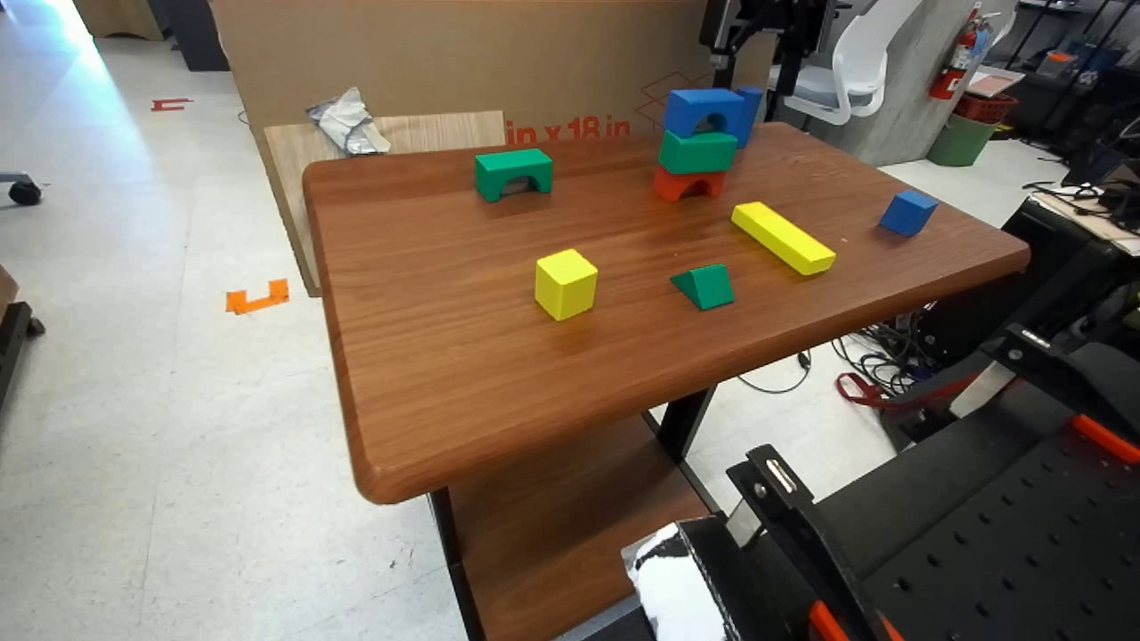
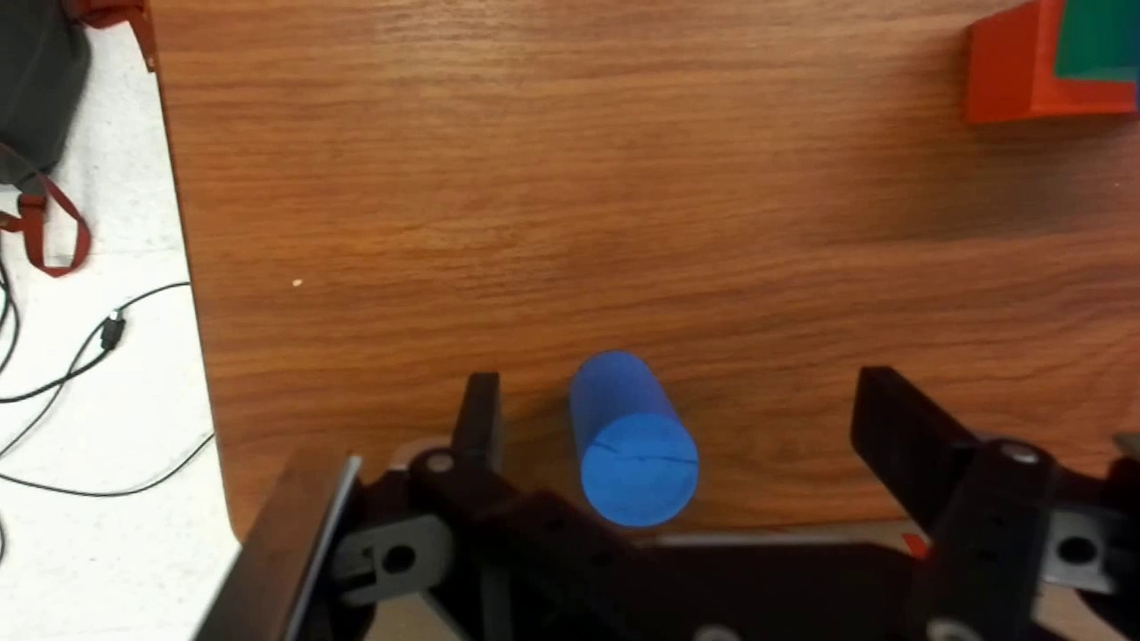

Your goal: Move the blue cylindrical block forward

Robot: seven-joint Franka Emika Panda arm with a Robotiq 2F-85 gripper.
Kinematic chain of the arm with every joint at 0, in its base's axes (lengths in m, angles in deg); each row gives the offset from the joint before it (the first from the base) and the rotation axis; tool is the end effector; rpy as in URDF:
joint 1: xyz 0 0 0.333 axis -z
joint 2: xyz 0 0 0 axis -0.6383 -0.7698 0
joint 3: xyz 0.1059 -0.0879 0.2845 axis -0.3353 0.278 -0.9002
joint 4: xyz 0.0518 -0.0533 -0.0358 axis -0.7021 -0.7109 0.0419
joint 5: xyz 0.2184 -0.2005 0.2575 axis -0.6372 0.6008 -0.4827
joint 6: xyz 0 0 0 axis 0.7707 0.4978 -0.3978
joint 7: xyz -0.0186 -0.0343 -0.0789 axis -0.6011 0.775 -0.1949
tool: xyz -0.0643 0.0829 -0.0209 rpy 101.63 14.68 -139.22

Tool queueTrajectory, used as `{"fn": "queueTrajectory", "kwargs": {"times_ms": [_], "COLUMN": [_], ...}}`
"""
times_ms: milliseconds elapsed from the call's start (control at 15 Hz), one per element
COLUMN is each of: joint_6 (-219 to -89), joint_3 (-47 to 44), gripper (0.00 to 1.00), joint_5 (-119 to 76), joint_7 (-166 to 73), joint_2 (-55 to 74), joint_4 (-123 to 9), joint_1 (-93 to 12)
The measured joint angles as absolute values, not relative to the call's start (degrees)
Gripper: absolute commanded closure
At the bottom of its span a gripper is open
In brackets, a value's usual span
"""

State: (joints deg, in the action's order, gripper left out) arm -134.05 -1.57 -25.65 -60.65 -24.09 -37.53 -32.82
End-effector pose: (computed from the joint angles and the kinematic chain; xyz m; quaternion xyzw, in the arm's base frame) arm 0.7235 -0.1245 0.2170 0.9973 -0.0063 -0.0729 0.0037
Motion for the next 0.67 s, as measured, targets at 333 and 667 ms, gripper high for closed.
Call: {"fn": "queueTrajectory", "kwargs": {"times_ms": [333,667], "joint_6": [-132.9,-132.8], "joint_3": [-1.5,-1.5], "gripper": [0.65,0.92], "joint_5": [-25.3,-24.0], "joint_7": [-60.7,-60.7], "joint_2": [-26.0,-27.1], "joint_4": [-34.6,-32.5], "joint_1": [-32.6,-32.6]}}
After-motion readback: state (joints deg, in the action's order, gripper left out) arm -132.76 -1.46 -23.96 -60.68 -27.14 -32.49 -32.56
